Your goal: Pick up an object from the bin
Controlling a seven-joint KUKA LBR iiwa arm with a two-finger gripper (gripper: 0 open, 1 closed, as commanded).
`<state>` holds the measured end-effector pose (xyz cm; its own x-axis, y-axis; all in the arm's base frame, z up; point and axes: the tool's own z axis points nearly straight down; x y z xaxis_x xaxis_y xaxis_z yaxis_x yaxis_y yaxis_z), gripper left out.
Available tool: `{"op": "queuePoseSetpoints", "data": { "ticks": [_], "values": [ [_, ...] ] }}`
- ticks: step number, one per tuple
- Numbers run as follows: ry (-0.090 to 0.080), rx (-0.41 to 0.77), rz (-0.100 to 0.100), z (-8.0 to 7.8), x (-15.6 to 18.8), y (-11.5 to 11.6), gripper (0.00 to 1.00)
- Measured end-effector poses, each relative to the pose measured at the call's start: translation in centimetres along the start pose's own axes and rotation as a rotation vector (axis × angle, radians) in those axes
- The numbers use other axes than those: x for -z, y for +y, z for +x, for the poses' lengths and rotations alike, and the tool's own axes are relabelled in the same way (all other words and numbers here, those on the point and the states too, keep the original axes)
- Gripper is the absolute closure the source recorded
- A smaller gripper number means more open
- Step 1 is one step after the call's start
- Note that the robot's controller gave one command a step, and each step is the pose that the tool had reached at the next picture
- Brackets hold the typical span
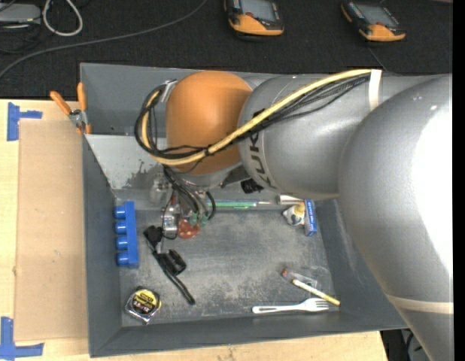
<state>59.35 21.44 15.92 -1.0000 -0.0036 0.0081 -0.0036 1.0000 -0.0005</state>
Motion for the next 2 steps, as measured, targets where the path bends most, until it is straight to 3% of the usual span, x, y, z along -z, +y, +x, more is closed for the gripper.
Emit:
{"op": "queuePoseSetpoints", "data": {
  "ticks": [1,2],
  "values": [
    [-0.006,-0.004,-0.001,-0.2,0.5,-0.1,0.0],
    [0.004,0.168,-0.001,2.9,3.5,-4.3,0.0]
  ]
}}
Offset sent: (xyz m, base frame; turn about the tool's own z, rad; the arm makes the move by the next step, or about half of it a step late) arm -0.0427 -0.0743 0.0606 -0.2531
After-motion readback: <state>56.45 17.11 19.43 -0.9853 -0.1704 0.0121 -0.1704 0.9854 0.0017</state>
